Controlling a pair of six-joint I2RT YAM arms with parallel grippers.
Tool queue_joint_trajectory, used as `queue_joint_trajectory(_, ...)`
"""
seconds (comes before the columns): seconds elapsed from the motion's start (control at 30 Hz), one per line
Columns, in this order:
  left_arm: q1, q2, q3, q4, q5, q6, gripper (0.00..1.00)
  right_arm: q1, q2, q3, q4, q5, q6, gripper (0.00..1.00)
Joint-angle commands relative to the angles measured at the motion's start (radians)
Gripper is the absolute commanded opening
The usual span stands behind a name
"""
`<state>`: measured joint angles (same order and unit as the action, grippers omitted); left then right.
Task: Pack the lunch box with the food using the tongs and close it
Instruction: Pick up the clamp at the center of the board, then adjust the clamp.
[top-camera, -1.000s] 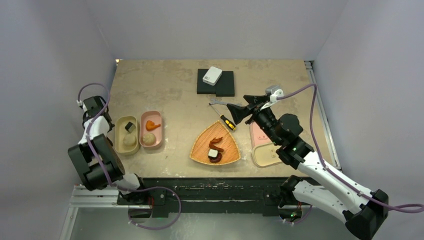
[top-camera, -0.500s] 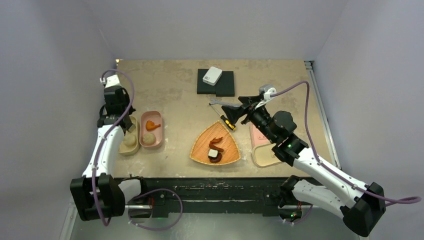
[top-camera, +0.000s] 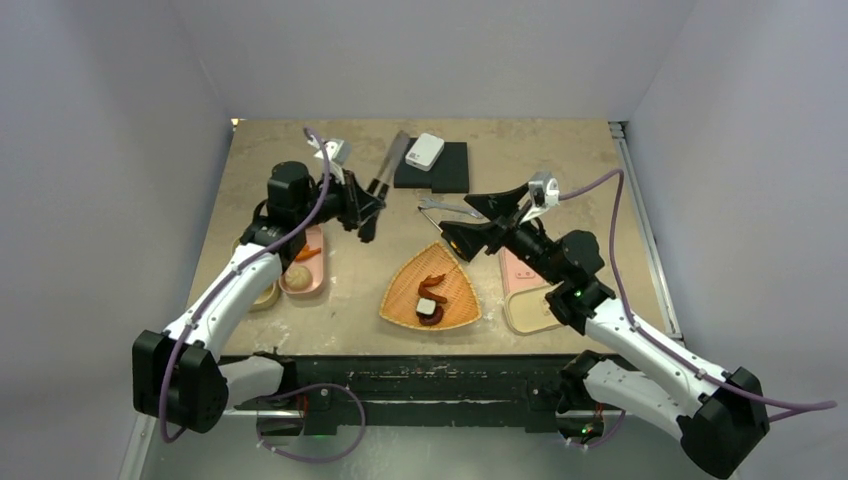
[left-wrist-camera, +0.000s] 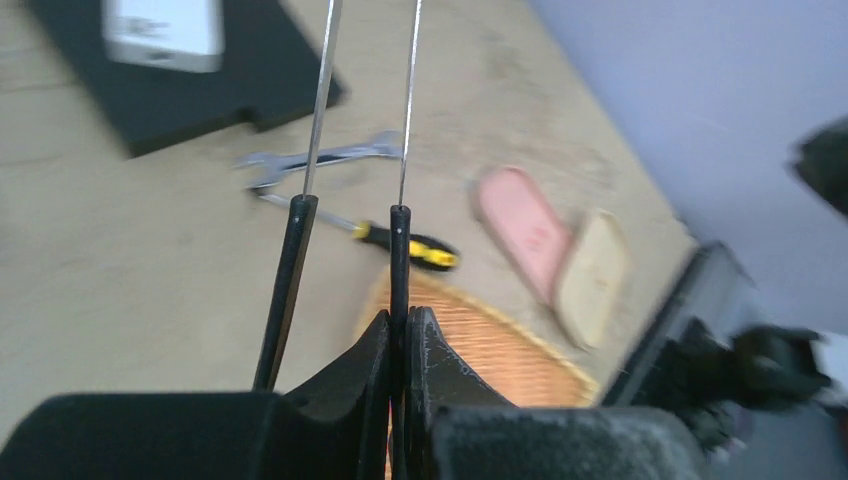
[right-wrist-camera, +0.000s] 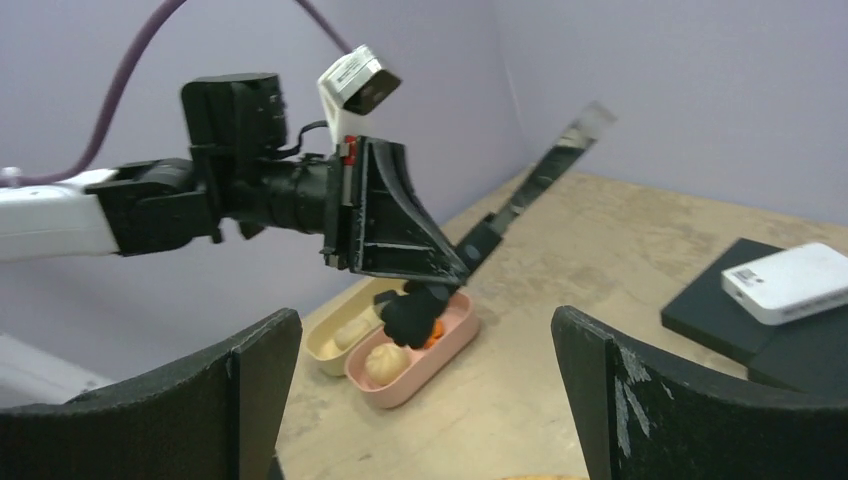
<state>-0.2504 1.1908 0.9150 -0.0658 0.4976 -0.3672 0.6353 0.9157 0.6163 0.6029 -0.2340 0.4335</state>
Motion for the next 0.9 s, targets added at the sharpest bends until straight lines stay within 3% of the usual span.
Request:
queue_joint_trajectory(0.0, -0.083, -0.003, 0.028, 0.308, 0.299, -0.191, 0.00, -0.004, -0.064, -0.058, 0.188, -0.050, 0.082, 0.99)
queue_joint_trajectory(0.23, -0.117, -0.032, -0.014, 0.550, 0.397, -0.490, 0.00, -0.023, -0.107, -0.151, 0.218, 0.126, 0.093, 0.97)
queue_joint_trajectory(0.4, -0.125, -0.045, -0.040, 0.620, 0.436, -0.657, 0.00, -0.036, -0.004, -0.142, 0.362, -0.006, 0.114, 0.90)
queue_joint_trajectory(0.6, -0.141, -0.071, -0.074, 0.706, 0.467, -0.831, 0.00, -0.036, 0.107, -0.057, 0.412, -0.097, 0.123, 0.83)
queue_joint_trajectory(0.87, -0.176, -0.085, -0.095, 0.775, 0.482, -0.928, 0.00, -0.035, 0.240, 0.032, 0.506, -0.199, 0.191, 0.77)
